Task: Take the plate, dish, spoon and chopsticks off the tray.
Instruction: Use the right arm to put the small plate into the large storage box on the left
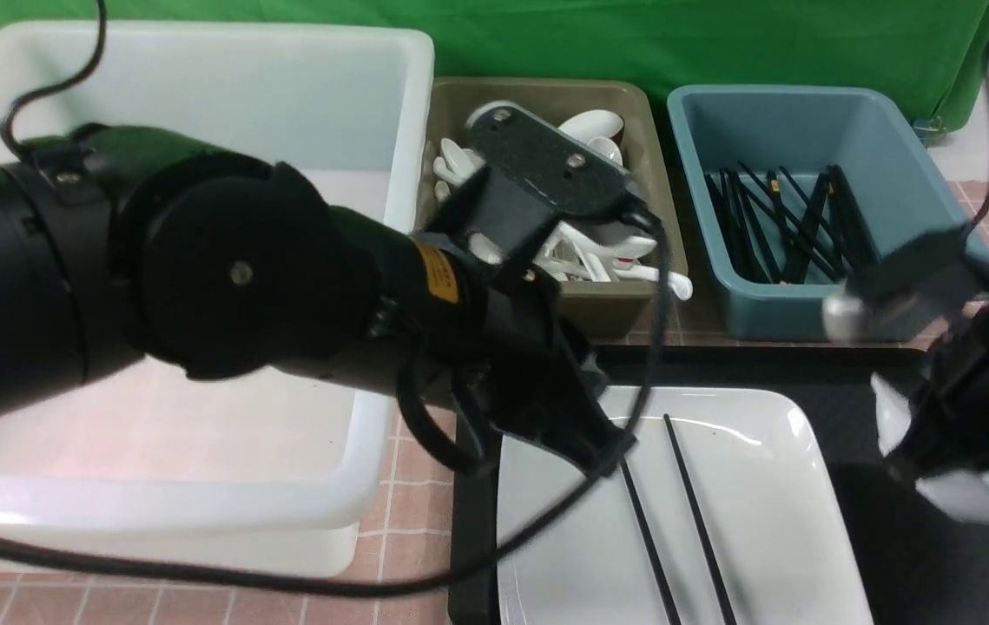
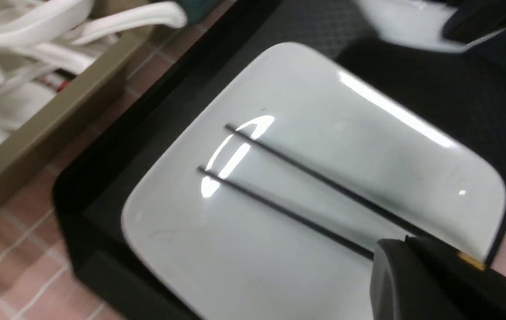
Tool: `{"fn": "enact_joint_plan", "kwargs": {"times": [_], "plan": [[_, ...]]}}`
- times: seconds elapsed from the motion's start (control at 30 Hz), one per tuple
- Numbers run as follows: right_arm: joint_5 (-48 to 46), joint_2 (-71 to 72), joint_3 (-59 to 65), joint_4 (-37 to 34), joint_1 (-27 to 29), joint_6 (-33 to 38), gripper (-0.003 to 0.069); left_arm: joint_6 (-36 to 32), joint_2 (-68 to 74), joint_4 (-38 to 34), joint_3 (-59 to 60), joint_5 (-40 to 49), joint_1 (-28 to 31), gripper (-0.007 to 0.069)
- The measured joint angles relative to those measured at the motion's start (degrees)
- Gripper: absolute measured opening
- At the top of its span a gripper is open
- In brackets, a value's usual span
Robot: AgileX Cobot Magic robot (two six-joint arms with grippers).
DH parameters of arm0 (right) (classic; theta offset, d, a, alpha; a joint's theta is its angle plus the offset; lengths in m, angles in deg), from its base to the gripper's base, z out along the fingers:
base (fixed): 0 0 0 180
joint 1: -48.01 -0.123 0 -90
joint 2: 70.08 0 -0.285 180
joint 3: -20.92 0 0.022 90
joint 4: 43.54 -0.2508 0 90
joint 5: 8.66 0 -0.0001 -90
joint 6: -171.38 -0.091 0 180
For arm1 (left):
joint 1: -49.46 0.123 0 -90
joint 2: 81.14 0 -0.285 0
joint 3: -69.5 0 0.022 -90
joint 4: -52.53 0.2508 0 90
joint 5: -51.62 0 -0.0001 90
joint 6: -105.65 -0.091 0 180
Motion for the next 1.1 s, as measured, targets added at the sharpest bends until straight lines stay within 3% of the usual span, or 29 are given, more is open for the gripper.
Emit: {"fn": "enact_joint_plan", "kwargs": {"times": [0.17,0.2,0.3,0.33,0.43,0.63,0.87,1.1], "plan": [[-0.4,4.1,-9.1,-8.3,-2.0,1.9,0.0079,1.2,-3.5,0.4,-1.1,4.8,8.0,-0.0003],[-0.4,4.2,-13.3,-12.6,-4.8,3.5,0.0079,1.4,-5.8,0.8,-1.8,7.5,12.5,-0.0003],[1.5,2.3,-19.4,-16.9,-12.2,4.9,0.0079,1.4,-9.9,1.7,-2.0,12.9,20.6,-0.0003],[1.5,2.3,-19.9,-17.1,-12.8,4.9,0.0079,1.4,-10.1,1.7,-2.0,12.9,21.2,-0.0003],[7.3,-4.6,-27.9,-18.7,-23.9,5.7,0.0079,1.6,-13.8,1.8,-2.1,17.6,31.8,-0.0003],[11.9,-20.1,-39.9,-19.3,-33.3,5.8,0.0079,2.4,-15.3,1.8,-0.2,22.8,44.0,-0.0003],[12.3,-36.3,-49.4,-19.4,-35.0,5.8,0.0079,2.6,-15.3,2.1,4.7,24.6,46.6,-0.0003],[14.0,-46.4,-51.4,-18.9,-35.0,6.4,0.009,2.7,-15.3,2.2,8.5,23.5,46.6,-0.0003]]}}
